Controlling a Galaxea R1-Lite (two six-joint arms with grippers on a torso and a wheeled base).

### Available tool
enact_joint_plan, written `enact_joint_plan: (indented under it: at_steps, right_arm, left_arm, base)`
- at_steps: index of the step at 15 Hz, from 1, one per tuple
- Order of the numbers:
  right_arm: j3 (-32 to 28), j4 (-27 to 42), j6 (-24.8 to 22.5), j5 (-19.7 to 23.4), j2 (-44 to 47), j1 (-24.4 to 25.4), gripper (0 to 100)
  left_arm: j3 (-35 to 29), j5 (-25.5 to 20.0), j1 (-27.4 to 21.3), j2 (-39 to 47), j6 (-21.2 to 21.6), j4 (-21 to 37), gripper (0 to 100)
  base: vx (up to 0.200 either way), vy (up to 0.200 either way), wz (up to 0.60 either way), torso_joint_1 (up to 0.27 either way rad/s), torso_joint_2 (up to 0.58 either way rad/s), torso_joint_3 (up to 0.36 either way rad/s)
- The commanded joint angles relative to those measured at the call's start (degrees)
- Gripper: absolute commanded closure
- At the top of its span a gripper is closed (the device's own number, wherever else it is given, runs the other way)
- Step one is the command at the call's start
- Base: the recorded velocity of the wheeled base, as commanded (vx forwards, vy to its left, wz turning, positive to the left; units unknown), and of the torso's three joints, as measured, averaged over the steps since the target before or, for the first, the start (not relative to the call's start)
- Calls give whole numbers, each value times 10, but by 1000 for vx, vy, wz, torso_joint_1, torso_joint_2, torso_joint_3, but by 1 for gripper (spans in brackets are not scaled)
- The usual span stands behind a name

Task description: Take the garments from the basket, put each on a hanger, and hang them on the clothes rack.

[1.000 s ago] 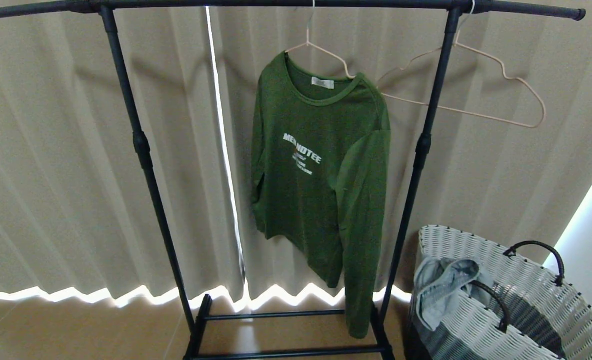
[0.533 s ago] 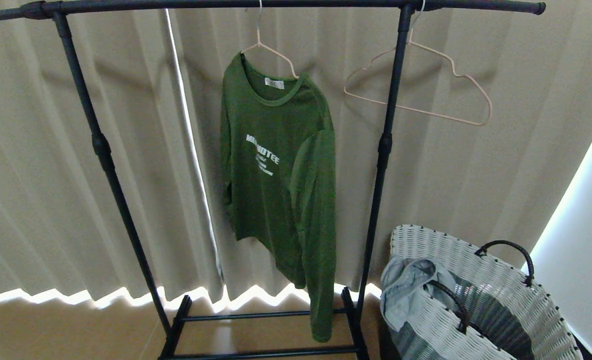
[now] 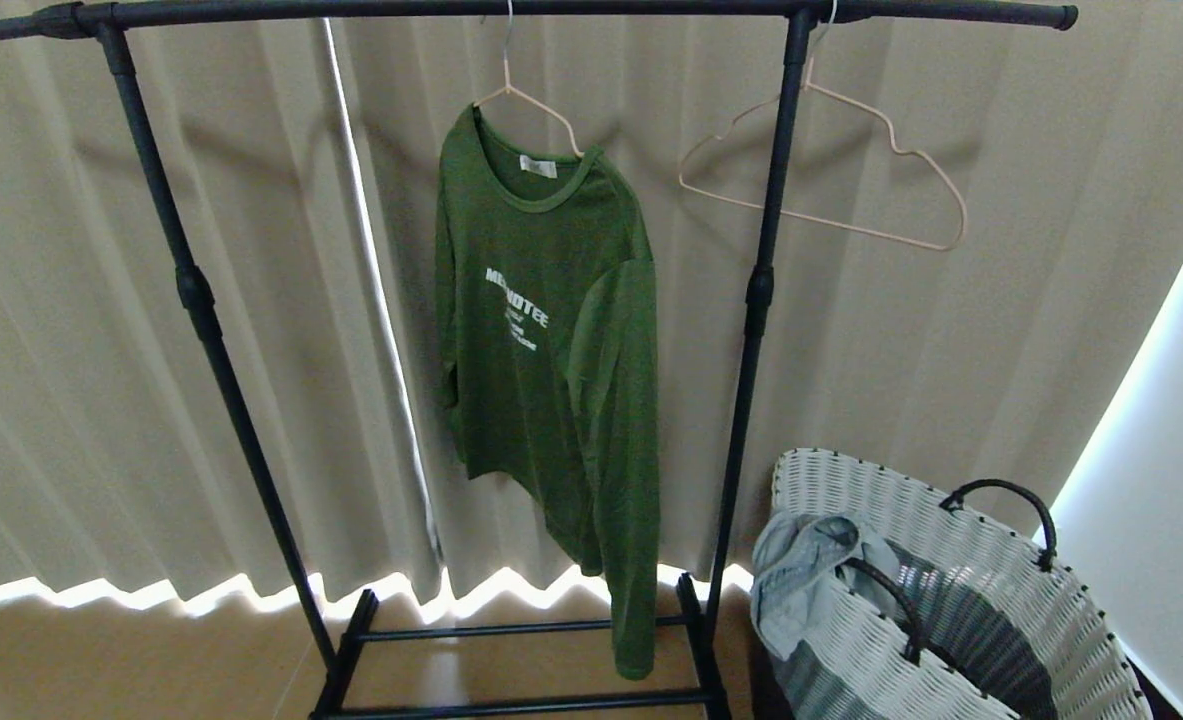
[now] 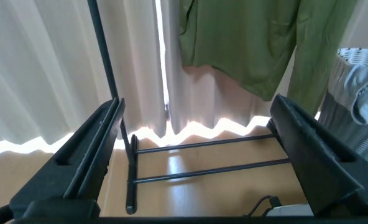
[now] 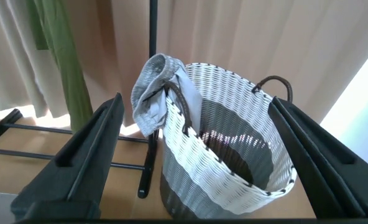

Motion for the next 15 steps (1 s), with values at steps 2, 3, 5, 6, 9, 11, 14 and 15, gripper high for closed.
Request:
enact_joint_plan:
  at_steps: [2,3,5,6,9,11,14,15]
  right_arm:
    - [0,0,-1,1,0,0,0]
    - [0,0,-1,1,0,0,0]
    - [0,0,0,1,0,0,0]
    - [0,0,0,1,0,0,0]
    - [0,0,0,1,0,0,0]
    - [0,0,0,0,0,0,0]
    - [0,0,1,1,0,0,0]
    - [0,0,1,2,0,0,0]
  left_arm:
    - [0,16,0,1,-1,0,0]
    - [0,16,0,1,-1,0,0]
    - [0,16,0,1,-1,0,0]
    - [0,16,0,1,-1,0,0]
    - [0,16,0,1,-1,0,0]
    - [0,16,0,1,-1,0,0]
    - [0,15,0,1,0,0,0]
    - [0,15,0,0,-1,0,0]
  base:
    - [100,0,0,1,1,-1]
    - [200,0,0,-2,2,-2]
    - [200,0,0,2,0,5]
    - [200,0,0,-2,7,2]
    - [200,0,0,2,5,2]
    - [200,0,0,2,0,2]
    - [133,0,0,3,0,2]
    - [0,0,0,0,0,0]
